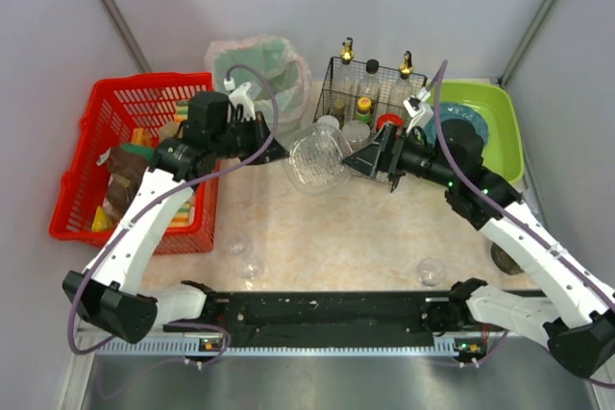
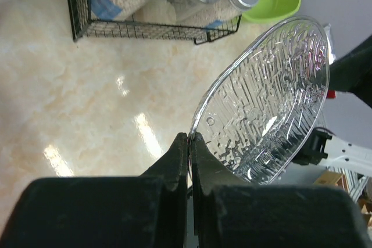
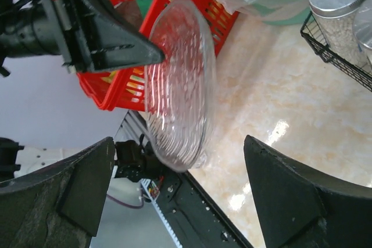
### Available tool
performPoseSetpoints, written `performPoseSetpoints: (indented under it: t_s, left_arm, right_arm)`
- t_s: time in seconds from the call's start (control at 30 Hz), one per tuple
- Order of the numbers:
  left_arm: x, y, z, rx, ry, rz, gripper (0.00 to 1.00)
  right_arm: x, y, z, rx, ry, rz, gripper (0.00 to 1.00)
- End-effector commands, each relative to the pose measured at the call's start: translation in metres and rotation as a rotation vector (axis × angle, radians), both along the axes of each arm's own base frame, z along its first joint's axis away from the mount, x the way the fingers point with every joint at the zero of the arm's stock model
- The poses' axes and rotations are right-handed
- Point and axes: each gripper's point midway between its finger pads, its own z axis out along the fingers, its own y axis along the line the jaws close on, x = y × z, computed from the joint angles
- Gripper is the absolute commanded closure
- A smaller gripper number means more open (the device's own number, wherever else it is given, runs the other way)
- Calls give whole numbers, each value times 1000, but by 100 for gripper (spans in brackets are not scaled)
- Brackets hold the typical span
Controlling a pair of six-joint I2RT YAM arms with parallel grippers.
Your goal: Clear the kitchen counter
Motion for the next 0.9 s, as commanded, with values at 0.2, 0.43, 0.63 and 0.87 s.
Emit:
performPoseSetpoints:
  t_s: [0.2, 0.43, 0.63, 0.87]
  left_arm:
    - [-32, -5, 1, -4, -66, -75, 100]
    - [-29, -1, -3, 23, -67, -60, 100]
    - [-28, -2, -3, 19, -56, -57, 91]
    - [-23, 8, 7, 70, -102, -22, 38]
  right_arm:
    - [26, 21, -23, -126, -50, -35, 27]
    - [24, 24, -34, -145, -35, -23, 76]
    - [26, 24, -28, -139, -43, -36, 100]
    - [23, 10, -8, -155, -108, -71, 100]
